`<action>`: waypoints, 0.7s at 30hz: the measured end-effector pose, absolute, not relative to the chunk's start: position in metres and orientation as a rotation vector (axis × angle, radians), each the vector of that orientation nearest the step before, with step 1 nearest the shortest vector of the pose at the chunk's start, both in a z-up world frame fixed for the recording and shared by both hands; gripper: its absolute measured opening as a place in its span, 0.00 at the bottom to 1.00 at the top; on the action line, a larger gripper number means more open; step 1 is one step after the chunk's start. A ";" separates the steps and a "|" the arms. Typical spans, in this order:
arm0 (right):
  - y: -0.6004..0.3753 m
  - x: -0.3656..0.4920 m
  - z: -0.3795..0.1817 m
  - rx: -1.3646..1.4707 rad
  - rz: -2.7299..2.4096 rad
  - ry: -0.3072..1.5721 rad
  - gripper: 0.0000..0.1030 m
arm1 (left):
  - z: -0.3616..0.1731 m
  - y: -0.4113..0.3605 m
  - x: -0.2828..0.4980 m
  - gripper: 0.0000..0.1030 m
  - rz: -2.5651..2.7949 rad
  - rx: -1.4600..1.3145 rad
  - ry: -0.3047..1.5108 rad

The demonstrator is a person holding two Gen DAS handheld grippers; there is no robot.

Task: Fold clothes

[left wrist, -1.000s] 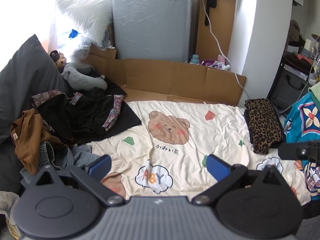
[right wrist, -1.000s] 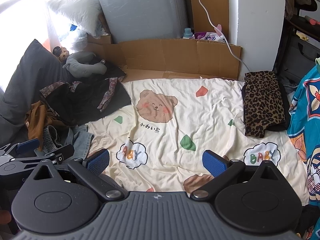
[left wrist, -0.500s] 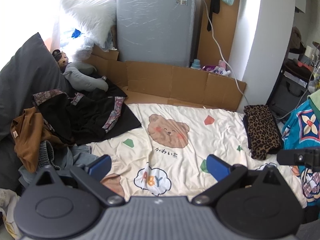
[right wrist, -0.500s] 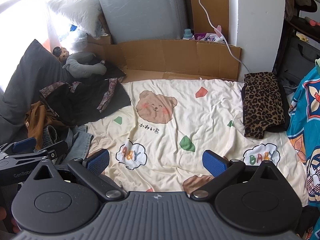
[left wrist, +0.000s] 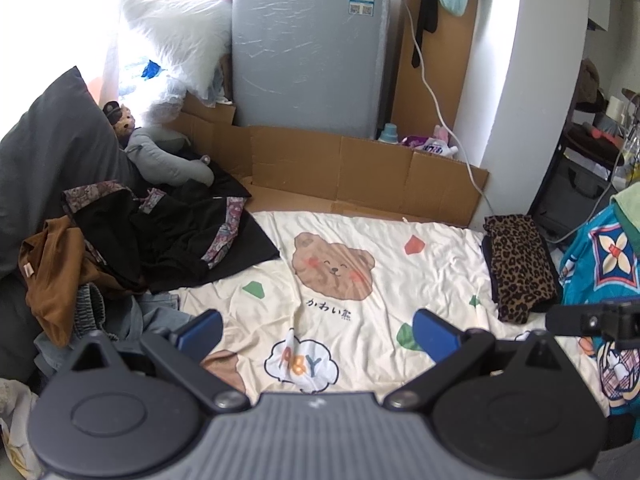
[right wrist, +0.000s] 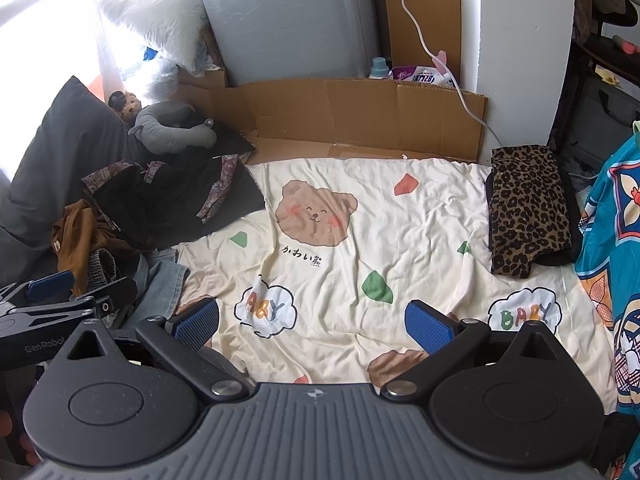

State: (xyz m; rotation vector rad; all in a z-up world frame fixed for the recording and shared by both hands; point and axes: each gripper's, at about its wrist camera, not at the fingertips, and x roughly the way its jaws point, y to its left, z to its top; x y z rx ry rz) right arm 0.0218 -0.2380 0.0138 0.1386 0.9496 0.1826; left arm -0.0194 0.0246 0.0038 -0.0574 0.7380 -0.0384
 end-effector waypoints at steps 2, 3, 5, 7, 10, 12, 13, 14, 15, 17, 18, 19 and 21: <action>-0.238 0.022 0.013 0.140 0.179 0.950 0.99 | 0.005 0.024 -0.020 0.99 -0.043 -0.063 0.736; -0.239 0.022 0.012 0.141 0.177 0.950 0.99 | 0.005 0.024 -0.020 0.99 -0.045 -0.064 0.736; -0.239 0.022 0.012 0.143 0.173 0.950 0.99 | 0.005 0.024 -0.021 0.99 -0.047 -0.067 0.734; -0.240 0.022 0.013 0.143 0.172 0.949 0.99 | 0.004 0.024 -0.022 0.99 -0.050 -0.067 0.734; -0.240 0.021 0.013 0.142 0.173 0.947 0.99 | 0.005 0.023 -0.022 0.99 -0.051 -0.065 0.730; -0.241 0.021 0.013 0.143 0.172 0.948 0.99 | 0.006 0.022 -0.023 0.99 -0.052 -0.066 0.726; -0.241 0.021 0.012 0.144 0.172 0.948 0.99 | 0.006 0.022 -0.022 0.99 -0.052 -0.066 0.726; -0.242 0.021 0.012 0.144 0.172 0.949 0.99 | 0.007 0.021 -0.021 0.99 -0.053 -0.065 0.727; -0.242 0.021 0.012 0.145 0.171 0.949 0.99 | 0.007 0.021 -0.022 0.99 -0.053 -0.064 0.727; -0.243 0.021 0.011 0.146 0.171 0.950 0.99 | 0.007 0.020 -0.022 0.99 -0.055 -0.063 0.726; -0.243 0.021 0.011 0.146 0.171 0.950 0.99 | 0.008 0.020 -0.023 0.99 -0.055 -0.062 0.725; -0.243 0.021 0.011 0.147 0.170 0.951 0.99 | 0.008 0.020 -0.022 0.99 -0.054 -0.062 0.725; -0.245 0.022 0.009 0.153 0.162 0.957 0.99 | 0.008 0.021 -0.024 0.99 -0.054 -0.063 0.724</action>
